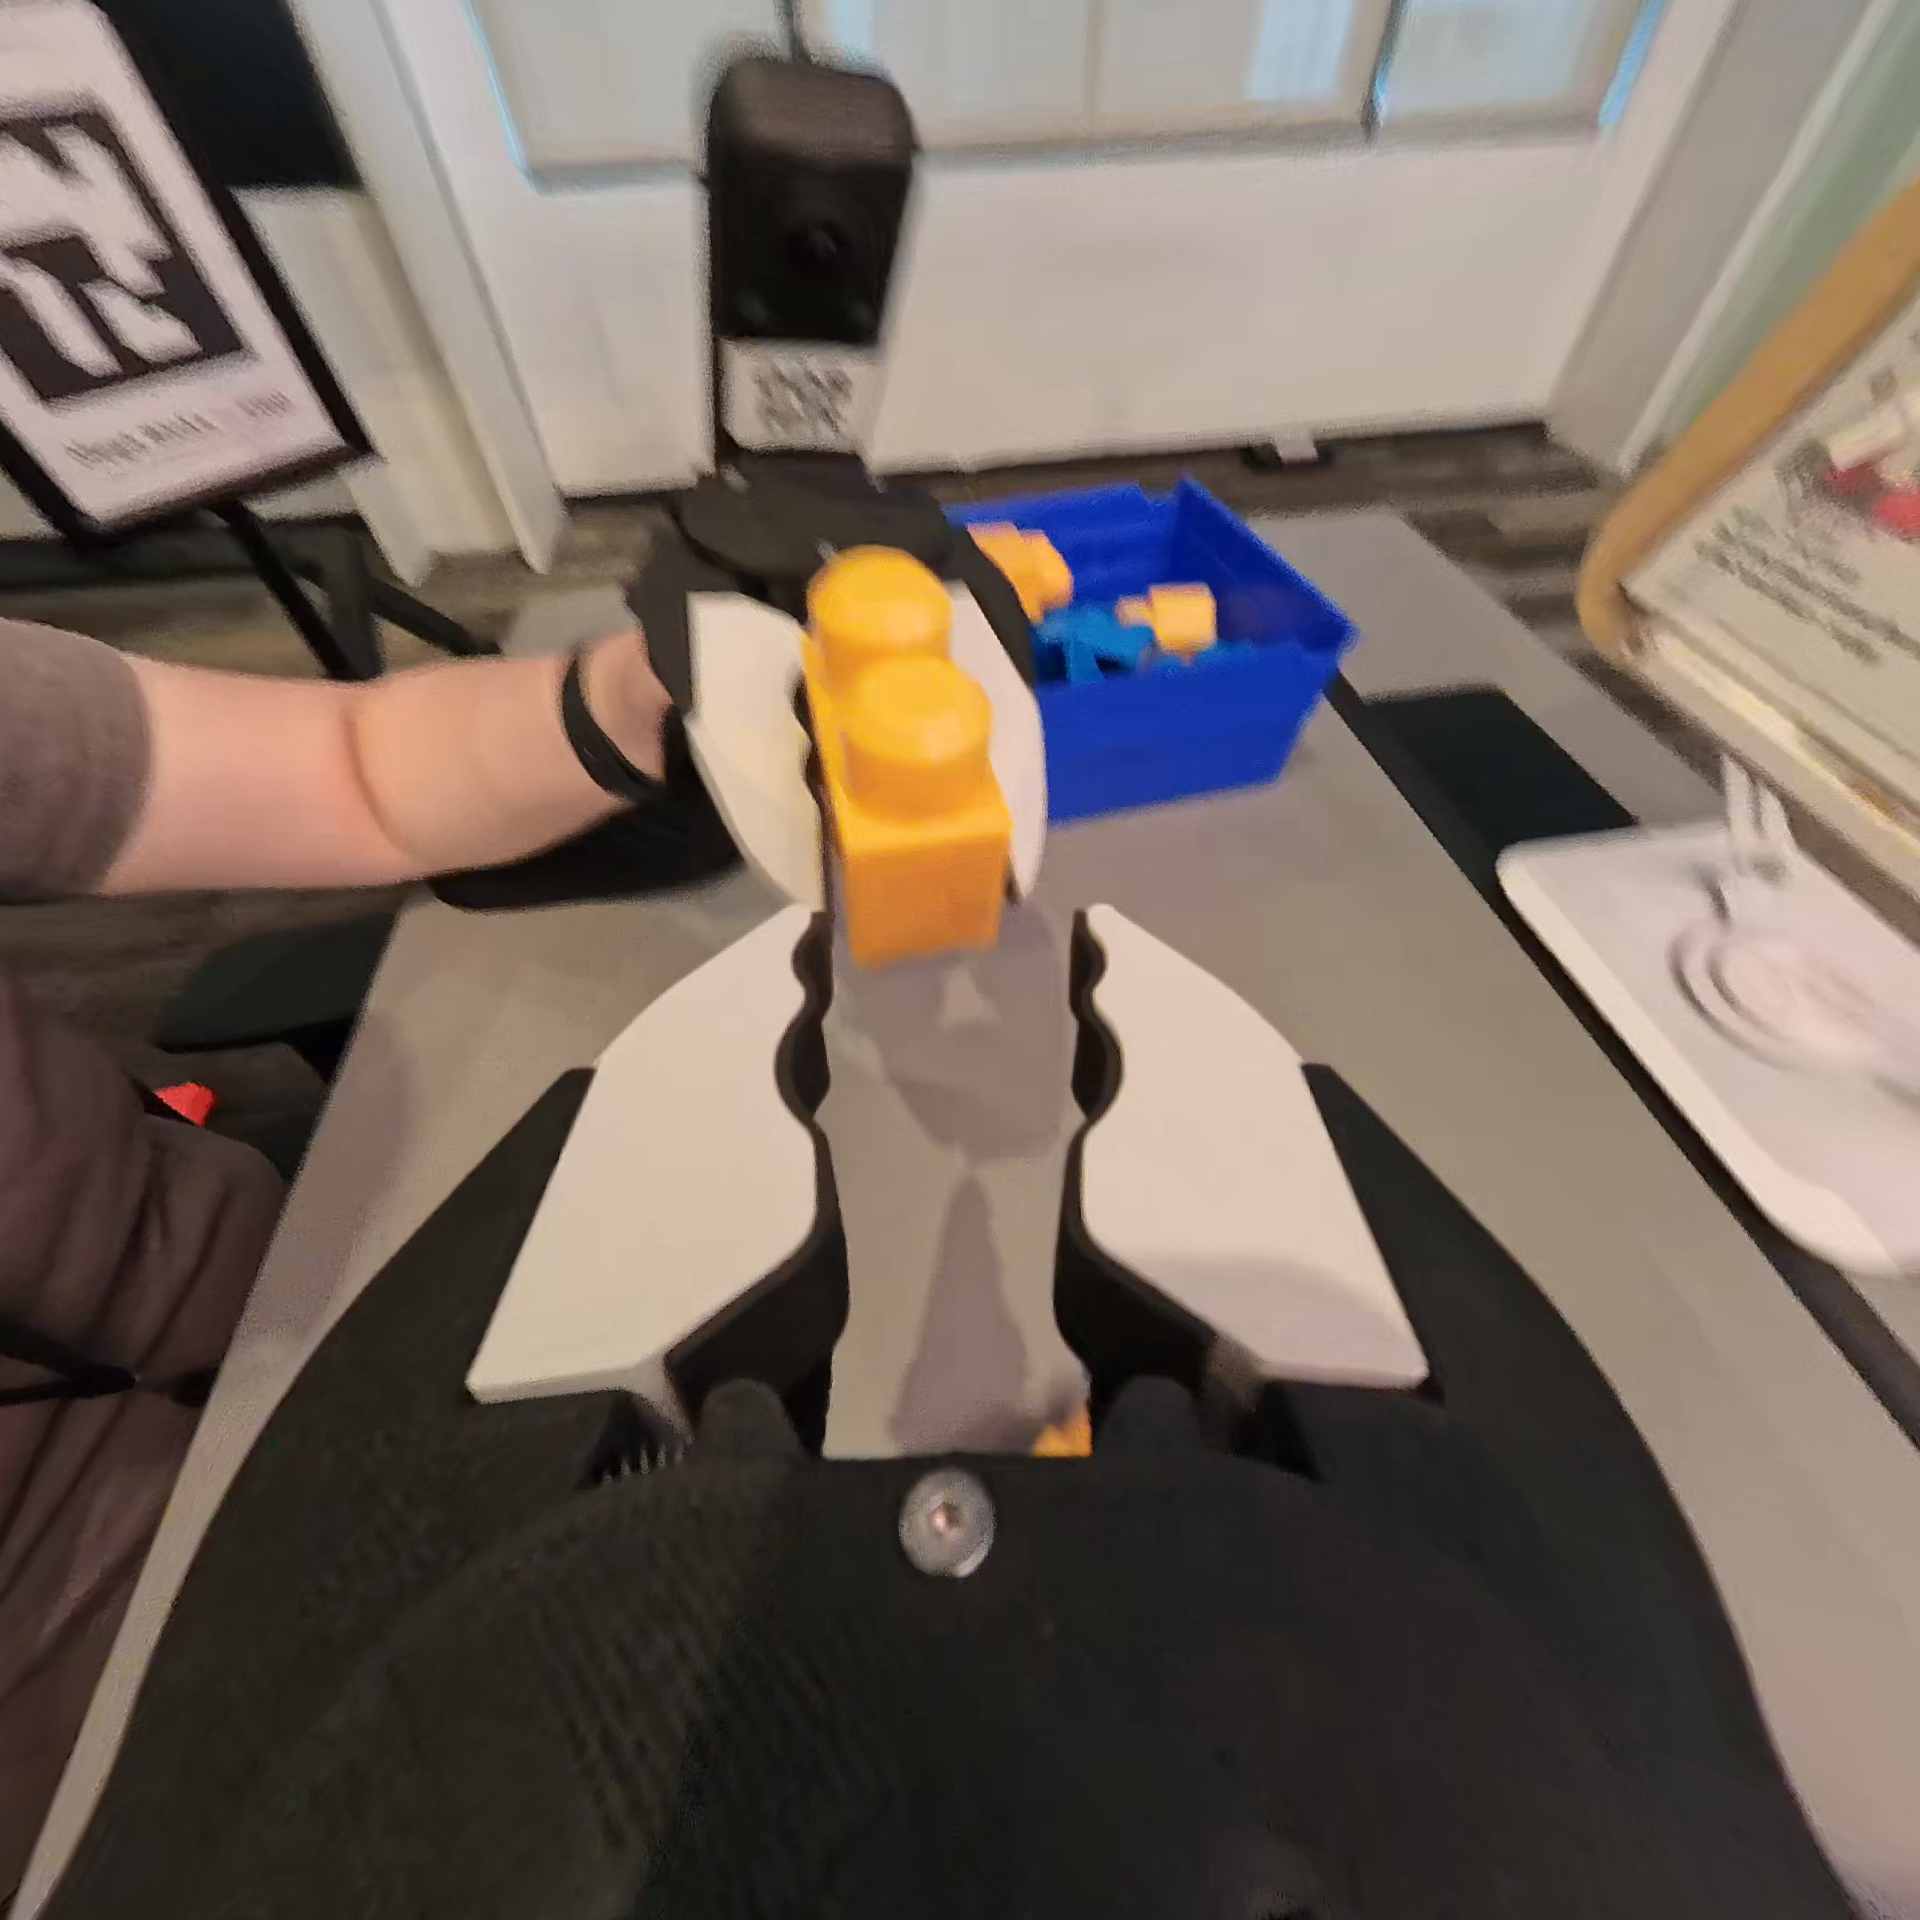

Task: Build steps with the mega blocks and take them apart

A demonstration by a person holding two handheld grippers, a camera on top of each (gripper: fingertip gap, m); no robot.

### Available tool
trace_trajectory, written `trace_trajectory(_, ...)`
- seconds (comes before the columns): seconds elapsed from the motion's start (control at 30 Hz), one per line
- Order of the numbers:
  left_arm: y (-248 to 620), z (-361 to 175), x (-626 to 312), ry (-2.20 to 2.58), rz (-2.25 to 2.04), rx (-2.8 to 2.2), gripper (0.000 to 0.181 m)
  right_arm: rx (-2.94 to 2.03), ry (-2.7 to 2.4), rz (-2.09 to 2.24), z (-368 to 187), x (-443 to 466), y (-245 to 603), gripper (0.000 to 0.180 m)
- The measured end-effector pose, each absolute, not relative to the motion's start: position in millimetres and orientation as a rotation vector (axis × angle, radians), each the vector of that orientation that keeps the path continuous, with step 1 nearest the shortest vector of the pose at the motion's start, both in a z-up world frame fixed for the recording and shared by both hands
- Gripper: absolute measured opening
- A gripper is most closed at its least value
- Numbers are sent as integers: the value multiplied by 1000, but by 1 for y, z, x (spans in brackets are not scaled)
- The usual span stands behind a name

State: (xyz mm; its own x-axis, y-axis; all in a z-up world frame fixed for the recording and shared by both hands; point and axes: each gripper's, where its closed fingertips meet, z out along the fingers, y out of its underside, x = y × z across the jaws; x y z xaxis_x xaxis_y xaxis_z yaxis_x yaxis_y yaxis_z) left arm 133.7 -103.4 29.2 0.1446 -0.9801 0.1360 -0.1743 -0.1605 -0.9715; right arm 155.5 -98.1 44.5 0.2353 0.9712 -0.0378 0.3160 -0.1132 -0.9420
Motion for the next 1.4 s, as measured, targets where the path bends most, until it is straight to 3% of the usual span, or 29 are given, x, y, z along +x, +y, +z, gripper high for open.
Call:
trace_trajectory(0.2, -78, 46, 103, 1066, -978, -1539, 41, -2411, -1165, 622, -57, 204, -89, 45)
trace_trajectory(0.37, -74, 59, 87, 1029, -955, -1527, 41, -2671, -1220, 201, -122, 220, -85, 46)
trace_trajectory(0.67, -72, 61, 82, 1027, -945, -1537, 41, -2818, -1188, -16, -158, 241, -80, 53)
trace_trajectory(0.83, -73, 61, 82, 1032, -940, -1535, 41, -2835, -1234, -34, -165, 242, -81, 38)
trace_trajectory(1.0, -76, 57, 89, 1046, -970, -1533, 41, -2676, -1172, 129, -129, 228, -66, 37)
trace_trajectory(1.23, -96, 35, 127, 1055, -1236, -1532, 41, -1953, -891, 728, 16, 191, -45, 37)
trace_trajectory(1.4, -109, 16, 152, 1030, -1433, -1556, 41, -1548, -772, 1165, 81, 178, -68, 37)
